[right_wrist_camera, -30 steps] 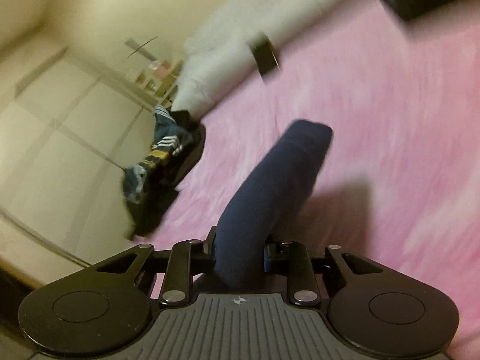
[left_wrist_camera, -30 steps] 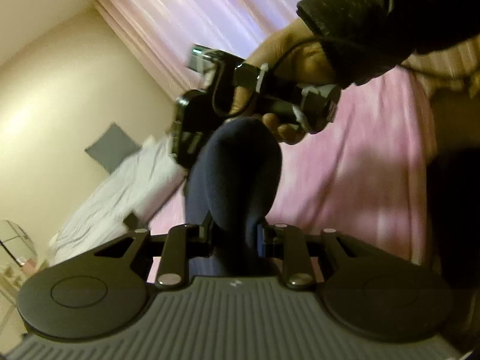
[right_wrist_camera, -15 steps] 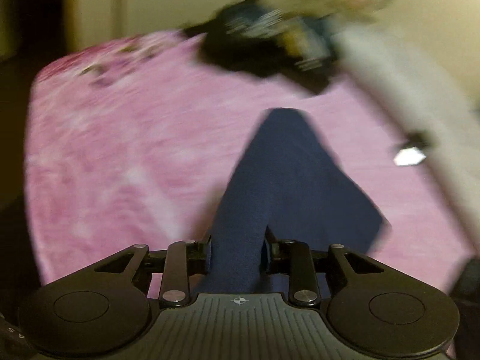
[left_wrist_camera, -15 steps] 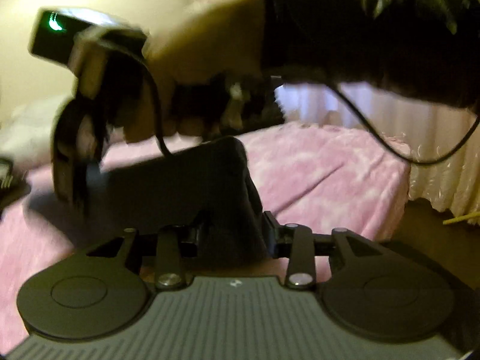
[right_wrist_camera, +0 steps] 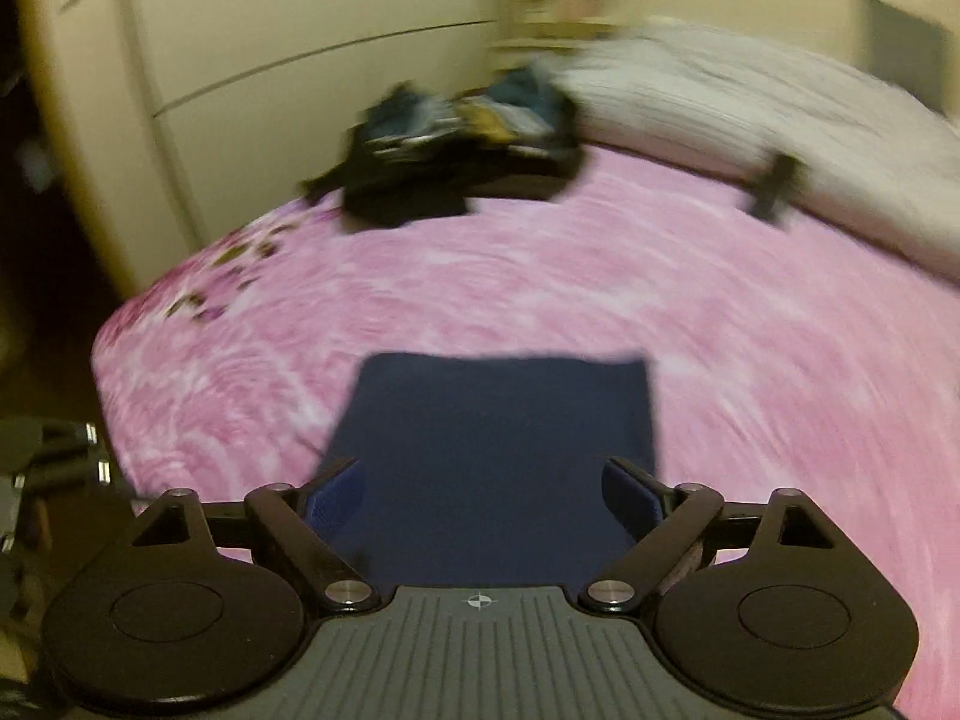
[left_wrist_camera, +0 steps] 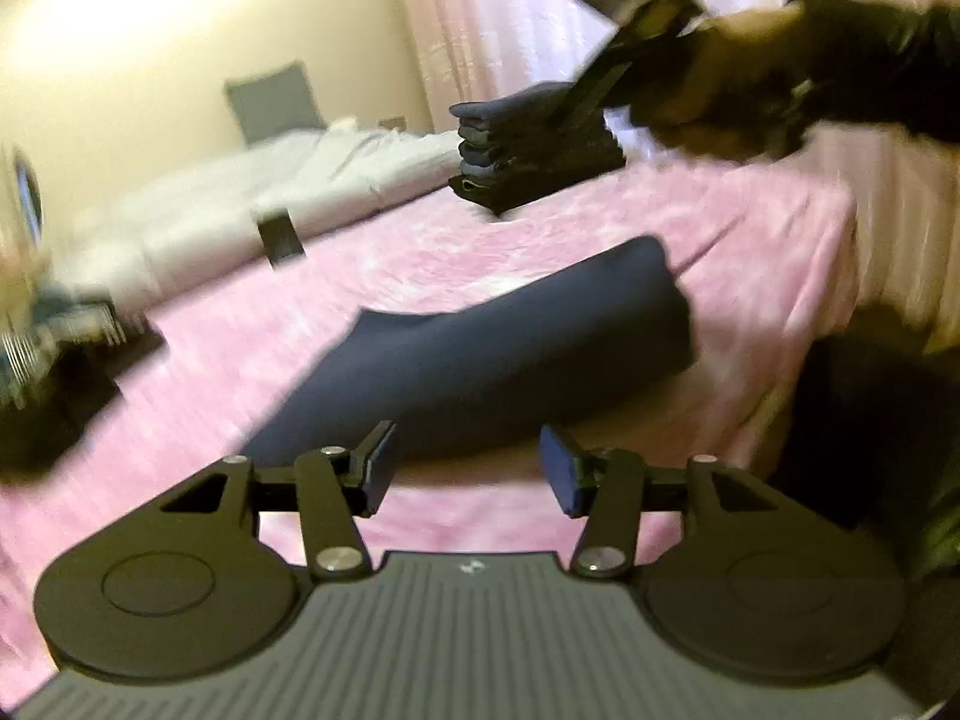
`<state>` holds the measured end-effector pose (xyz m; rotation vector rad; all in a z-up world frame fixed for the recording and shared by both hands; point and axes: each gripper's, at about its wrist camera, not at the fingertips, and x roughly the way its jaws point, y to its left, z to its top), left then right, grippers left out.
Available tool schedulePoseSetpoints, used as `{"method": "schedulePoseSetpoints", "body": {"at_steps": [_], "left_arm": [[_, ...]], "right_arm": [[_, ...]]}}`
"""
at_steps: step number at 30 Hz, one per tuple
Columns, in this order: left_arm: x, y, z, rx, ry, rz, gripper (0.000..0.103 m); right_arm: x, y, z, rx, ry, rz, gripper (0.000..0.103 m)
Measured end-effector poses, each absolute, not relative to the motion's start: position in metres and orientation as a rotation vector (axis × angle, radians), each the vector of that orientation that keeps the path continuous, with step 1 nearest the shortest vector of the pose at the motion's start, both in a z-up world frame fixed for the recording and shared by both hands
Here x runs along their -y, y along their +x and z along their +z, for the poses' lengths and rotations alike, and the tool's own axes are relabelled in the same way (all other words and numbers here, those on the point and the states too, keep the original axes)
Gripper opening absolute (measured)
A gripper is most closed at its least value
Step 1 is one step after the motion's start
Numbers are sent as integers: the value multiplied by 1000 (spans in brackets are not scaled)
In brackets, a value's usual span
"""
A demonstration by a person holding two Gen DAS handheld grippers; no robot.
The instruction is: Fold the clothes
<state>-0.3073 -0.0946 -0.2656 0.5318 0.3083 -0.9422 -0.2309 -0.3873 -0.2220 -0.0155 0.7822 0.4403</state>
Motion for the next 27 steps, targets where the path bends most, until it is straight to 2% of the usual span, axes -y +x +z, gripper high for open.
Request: {"method": "schedulePoseSetpoints", "body": {"at_steps": [3, 6, 8, 10, 13, 27], "left_arm": [[107, -305, -274, -210, 692, -942, 61], [120, -305, -277, -148, 802, -979, 61], [127, -308, -283, -102, 862, -1016, 61], [137, -315, -287, -37, 940, -1056, 66], [149, -326, -295, 30, 1042, -1114, 68], [174, -341, -306, 36, 1151, -1163, 68]], "right_arm": [[399, -276, -225, -748, -12, 450, 89], [394, -315, -229, -730, -47, 473, 91], [388, -331, -235, -736, -75, 474, 99], [387, -341, -246, -746, -97, 460, 100], [391, -345, -267, -792, -87, 416, 100], [413, -344, -293, -771, -100, 366, 100]]}}
